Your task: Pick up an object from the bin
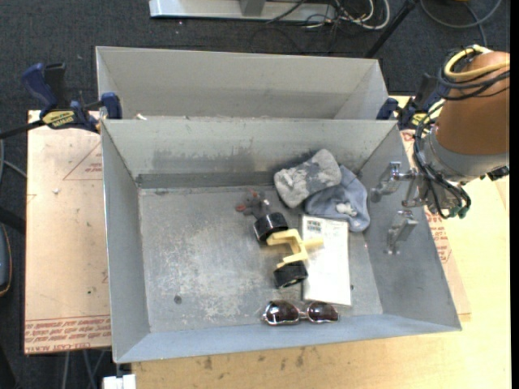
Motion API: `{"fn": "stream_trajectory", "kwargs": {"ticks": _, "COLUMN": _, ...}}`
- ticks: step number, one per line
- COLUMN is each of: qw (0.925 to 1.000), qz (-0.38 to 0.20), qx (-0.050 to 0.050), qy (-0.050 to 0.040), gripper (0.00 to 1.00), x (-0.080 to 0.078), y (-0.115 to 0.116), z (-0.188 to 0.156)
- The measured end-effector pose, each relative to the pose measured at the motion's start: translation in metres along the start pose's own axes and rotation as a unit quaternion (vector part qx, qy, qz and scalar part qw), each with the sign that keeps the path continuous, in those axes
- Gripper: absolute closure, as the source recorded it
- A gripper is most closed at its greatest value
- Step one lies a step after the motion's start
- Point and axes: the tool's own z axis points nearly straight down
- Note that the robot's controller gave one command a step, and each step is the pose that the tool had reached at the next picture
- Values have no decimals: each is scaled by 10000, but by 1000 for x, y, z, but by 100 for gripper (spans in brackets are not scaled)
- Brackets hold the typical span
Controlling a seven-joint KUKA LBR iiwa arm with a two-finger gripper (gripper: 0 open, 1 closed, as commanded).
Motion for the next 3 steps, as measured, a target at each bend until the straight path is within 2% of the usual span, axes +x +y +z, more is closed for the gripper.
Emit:
{"fn": "stream_trajectory", "kwargs": {"ticks": 1, "qw": 9843, "qz": 1765, "qx": -2, "qy": -16, "gripper": 0, "x": -7, "y": 5, "z": 41}}
{"fn": "stream_trajectory", "kwargs": {"ticks": 2, "qw": 9730, "qz": 2309, "qx": 4, "qy": 1, "gripper": 0, "x": -19, "y": 8, "z": 57}}
{"fn": "stream_trajectory", "kwargs": {"ticks": 3, "qw": 9966, "qz": 828, "qx": 0, "qy": -5, "gripper": 0, "x": -19, "y": 11, "z": 62}}
